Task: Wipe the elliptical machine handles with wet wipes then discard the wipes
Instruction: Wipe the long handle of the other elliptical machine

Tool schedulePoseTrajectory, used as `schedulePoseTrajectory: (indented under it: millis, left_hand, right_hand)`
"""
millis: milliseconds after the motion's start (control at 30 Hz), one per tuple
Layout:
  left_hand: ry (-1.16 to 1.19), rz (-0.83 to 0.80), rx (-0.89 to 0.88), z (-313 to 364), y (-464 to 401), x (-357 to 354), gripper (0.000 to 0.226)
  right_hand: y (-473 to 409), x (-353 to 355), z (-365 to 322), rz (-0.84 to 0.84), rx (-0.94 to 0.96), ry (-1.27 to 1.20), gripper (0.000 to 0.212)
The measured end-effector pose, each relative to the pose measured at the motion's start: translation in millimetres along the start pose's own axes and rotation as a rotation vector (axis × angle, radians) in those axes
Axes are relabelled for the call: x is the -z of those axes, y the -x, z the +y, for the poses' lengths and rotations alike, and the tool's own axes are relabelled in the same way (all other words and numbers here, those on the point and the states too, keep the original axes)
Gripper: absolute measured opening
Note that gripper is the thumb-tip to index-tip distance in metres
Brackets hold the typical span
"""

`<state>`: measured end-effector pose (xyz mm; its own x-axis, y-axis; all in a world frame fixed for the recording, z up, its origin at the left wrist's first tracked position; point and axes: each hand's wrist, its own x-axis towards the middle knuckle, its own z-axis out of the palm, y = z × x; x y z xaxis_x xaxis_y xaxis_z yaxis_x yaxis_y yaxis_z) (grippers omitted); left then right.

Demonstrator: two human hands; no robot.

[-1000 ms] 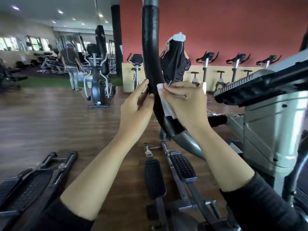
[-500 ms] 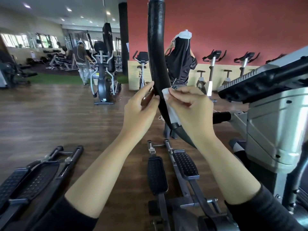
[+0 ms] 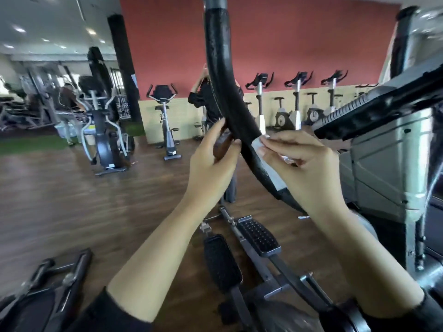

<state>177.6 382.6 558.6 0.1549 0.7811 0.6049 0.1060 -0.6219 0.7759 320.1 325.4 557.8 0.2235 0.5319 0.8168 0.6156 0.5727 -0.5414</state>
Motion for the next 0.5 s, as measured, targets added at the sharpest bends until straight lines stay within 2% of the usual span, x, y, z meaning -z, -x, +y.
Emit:
schedulePoseTrajectory:
  millis: [133, 267, 500]
  left_hand:
    - [0.088, -0.041, 0.001, -6, -4, 9, 0.045]
    - [0.161, -0.071, 0.009, -12, -7, 9, 0.048]
    - [0.272, -0.048, 0.025, -18, -29, 8, 0.041]
  right_hand:
    - [31, 8, 0, 0.05, 0.038, 0.117, 0.022]
    - [49, 5, 2, 0.147, 0.171, 0.325, 0.015]
    - [7, -27, -17, 0.161, 0.3, 0.51, 0.013]
